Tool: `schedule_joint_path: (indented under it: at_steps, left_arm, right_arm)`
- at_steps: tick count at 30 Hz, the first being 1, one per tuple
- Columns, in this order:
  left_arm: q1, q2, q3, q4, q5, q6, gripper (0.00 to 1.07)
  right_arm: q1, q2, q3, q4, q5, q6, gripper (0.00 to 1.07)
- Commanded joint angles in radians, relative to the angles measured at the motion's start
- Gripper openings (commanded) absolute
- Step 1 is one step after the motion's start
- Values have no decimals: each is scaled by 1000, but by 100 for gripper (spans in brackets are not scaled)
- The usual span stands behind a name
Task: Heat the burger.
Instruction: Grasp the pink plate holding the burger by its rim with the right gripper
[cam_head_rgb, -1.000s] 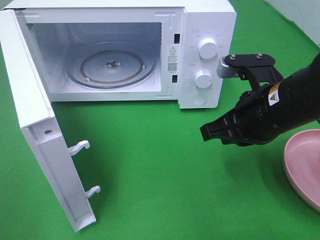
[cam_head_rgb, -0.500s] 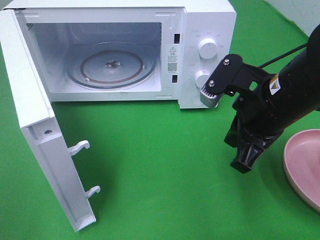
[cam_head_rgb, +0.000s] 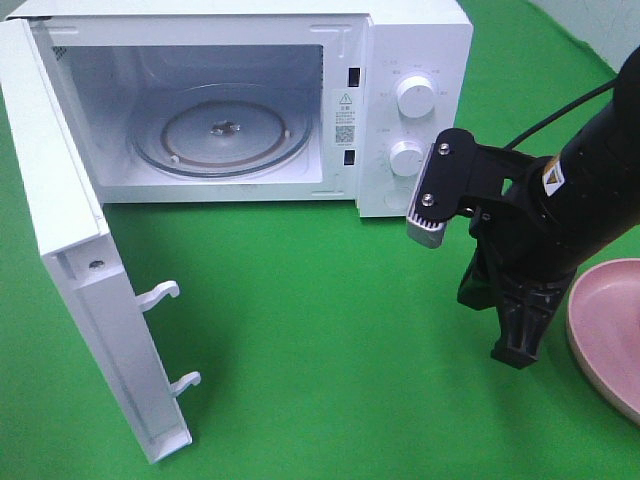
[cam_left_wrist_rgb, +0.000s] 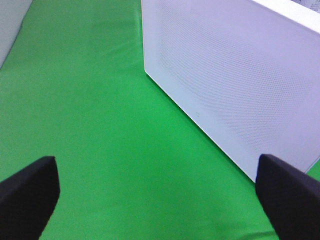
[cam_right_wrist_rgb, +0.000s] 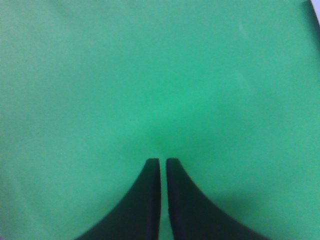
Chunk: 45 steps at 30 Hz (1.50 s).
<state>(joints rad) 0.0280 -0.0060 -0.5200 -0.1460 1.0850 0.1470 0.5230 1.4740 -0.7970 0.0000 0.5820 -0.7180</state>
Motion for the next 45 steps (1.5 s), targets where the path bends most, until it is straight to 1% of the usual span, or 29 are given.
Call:
schedule_joint_path:
  at_steps: [1,5,7,8,9,10,11,14,15,16,17,18,20,22,23,24,25,26,27,28,29,30,31,32,33,34,35,42,45]
  left_arm:
    - [0,-16,3,-1,-12,-3,100]
    - [0,-16,3,-1,-12,-3,100]
    - [0,-16,3,-1,-12,-3,100]
    - [0,-16,3,-1,-12,-3,100]
    - [0,-16,3,-1,-12,-3,100]
    - [0,-16,3,-1,-12,-3,100]
    - [0,-16,3,-1,-12,-3,100]
    - [0,-16,3,-1,-12,-3,100]
    - [0,-16,3,-1,-12,-3,100]
    - [0,-16,3,-1,-12,-3,100]
    - [0,-16,3,-1,-12,-3,100]
    - [0,-16,3,-1,-12,-3,100]
    - [0,-16,3,-1,-12,-3,100]
    - [0,-16,3,-1,-12,-3,100]
    - [0,-16,3,-1,-12,-3,100]
    - [0,-16,3,-1,-12,-3,100]
    - [0,-16,3,-1,-12,-3,100]
    - [0,-16,3,-1,-12,-3,100]
    - [0,-16,3,-1,-12,-3,100]
    - [0,-16,3,-1,-12,-3,100]
    - [0,-16,3,-1,-12,-3,100]
    - [0,-16,3,-1,-12,-3,100]
    - [0,-16,3,-1,-12,-3,100]
    - [0,-16,3,-1,-12,-3,100]
    - [0,-16,3,-1,-12,-3,100]
    - [0,-16,3,-1,-12,-3,100]
    - [0,-16,3,-1,-12,-3,100]
    - [0,-16,3,-1,-12,-3,100]
    - [0,-16,3,-1,-12,-3,100]
  right_arm:
    - [-9,-8,-5,9,39,62,9]
    - [-9,-8,-5,-13,91,153,10]
    - [-51,-8,-5,-20,122,237,11]
    - [-51,-8,-5,-20,122,237,11]
    - [-82,-8,-5,-20,139,279,11]
    - [-82,-8,-5,-20,139,279,11]
    - [-118,-8,-5,-20,155,315,12]
    - [-132,-8,-5,-20,161,331,13]
    - [-165,-8,-5,-20,162,363,13]
    - [-165,-8,-5,-20,162,363,13]
    - [-200,-8,-5,-20,162,414,15]
    - [-200,-8,-5,-20,162,414,15]
    - [-234,-8,-5,-20,163,482,18]
    - [-294,-8,-5,-24,162,618,30]
    - [-294,-8,-5,-24,162,618,30]
    - [-326,-8,-5,-26,162,670,40]
    - [-326,-8,-5,-26,162,670,40]
    - [-350,-8,-4,-26,163,692,51]
    - [-350,-8,-4,-26,163,692,51]
    - [-359,-8,-4,-27,164,693,55]
    - [-370,-8,-4,-27,164,693,68]
    - [-370,-8,-4,-27,164,693,68]
    - [-378,-8,-4,-27,165,694,79]
    - [-378,-8,-4,-27,165,694,79]
    - [-381,-8,-2,-27,164,693,85]
    - [-381,-8,-2,-27,164,693,85]
    - [-381,-8,4,-27,157,690,93]
    - [-381,16,19,-27,131,694,92]
    - [-381,75,39,-27,95,718,91]
